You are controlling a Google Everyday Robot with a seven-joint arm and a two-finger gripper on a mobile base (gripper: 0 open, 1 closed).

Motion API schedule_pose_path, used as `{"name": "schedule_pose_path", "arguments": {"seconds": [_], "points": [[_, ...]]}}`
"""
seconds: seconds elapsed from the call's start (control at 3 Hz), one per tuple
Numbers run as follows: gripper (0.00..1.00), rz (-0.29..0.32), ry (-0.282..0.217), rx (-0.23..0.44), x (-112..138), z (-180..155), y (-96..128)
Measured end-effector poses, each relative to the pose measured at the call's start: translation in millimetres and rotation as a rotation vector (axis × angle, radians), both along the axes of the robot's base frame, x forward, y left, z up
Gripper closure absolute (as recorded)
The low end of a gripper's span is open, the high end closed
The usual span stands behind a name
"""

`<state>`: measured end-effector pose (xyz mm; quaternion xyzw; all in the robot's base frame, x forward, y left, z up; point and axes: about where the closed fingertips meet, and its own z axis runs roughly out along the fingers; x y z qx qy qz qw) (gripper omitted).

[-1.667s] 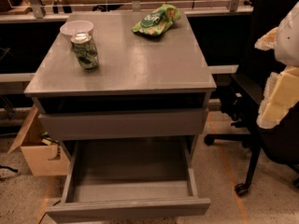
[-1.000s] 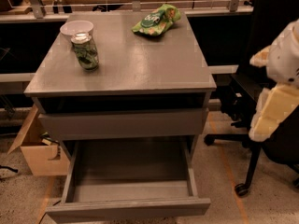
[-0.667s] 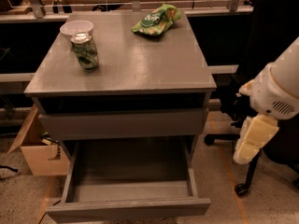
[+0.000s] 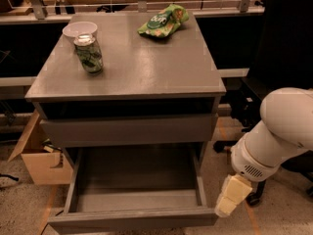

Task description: Close middle drawer

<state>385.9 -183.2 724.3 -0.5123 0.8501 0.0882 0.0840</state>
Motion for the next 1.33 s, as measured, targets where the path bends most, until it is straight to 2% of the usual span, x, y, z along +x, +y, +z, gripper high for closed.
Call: {"name": "schedule_pose_path", "arguments": {"seconds": [0.33,0.67,1.33], "points": [[0.00,0.001,-0.001,0.000,0.2,0.7,0.0],[0.16,-0.023,0.030,0.001,-7.2,-33.0,7.9],[0.62,-0.083,0.166,0.002,-31.0,-148.7,36.0]]}}
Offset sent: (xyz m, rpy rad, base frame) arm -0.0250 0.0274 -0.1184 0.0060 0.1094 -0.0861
